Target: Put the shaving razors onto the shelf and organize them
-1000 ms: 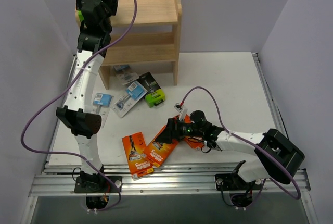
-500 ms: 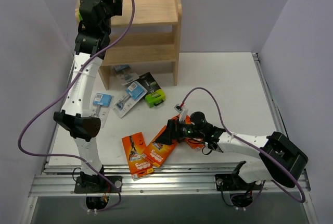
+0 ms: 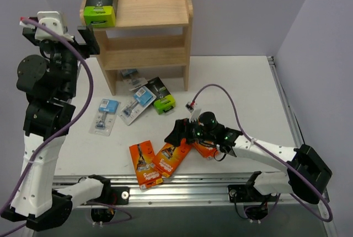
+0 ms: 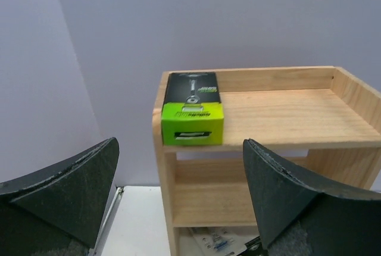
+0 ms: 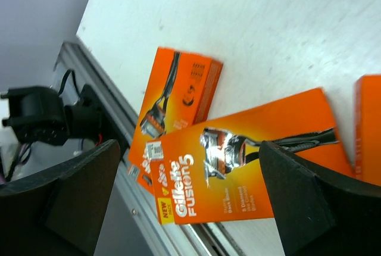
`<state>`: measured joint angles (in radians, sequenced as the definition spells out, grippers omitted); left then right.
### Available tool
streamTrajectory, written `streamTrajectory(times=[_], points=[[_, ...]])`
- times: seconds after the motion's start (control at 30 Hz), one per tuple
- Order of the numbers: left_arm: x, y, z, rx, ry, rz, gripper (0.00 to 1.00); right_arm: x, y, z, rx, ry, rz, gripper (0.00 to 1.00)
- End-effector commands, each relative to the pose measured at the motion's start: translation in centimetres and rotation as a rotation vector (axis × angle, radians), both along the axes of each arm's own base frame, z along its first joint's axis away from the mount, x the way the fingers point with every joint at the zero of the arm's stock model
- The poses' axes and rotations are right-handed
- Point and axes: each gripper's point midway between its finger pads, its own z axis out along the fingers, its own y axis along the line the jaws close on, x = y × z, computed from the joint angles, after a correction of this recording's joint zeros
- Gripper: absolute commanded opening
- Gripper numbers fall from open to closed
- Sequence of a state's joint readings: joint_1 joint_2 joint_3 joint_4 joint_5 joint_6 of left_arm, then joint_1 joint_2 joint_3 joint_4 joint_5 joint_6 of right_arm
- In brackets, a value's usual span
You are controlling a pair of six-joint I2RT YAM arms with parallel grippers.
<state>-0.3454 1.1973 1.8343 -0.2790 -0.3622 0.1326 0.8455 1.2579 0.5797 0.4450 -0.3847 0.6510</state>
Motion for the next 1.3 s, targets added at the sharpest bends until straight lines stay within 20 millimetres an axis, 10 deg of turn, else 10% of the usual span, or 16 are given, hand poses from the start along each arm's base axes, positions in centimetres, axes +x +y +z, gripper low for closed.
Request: streamTrajectory(times=[0.0,0.33,0.5,0.77,0.97,1.27], points=[[1.2,1.2,-8.3,0.003,0.163,0.077,0.94,3.2,-1.0,4.3,-0.048,-0.151,-0.125,0.97],[-3.2,2.4,-22.7,-0.075,0.385,0.068,0.94,10.5,-4.9,12.6,-0.121,-0.433,-0.425,0.79],[-4.4,3.0,-27.1,-0.135,0.403,0.09,0.94,12.4,-3.5,8.6,-0.192,-0.343,-0.433,0.74],[-5.7,2.3,-27.3,-0.126,0.396,0.086,0.94,14.9,-0.4,2.6,-0.045,-0.101,-0.548,0.35],[-7.1,2.1,-26.6,-0.112,0.349,0.082,0.94,17.2,1.6,-2.3,0.001,0.041,-0.616,0.33],[-8.6,0.9,-25.1,-0.09,0.29,-0.007,0.88,19.9,2.8,-4.6,0.017,0.083,-0.661,0.33]])
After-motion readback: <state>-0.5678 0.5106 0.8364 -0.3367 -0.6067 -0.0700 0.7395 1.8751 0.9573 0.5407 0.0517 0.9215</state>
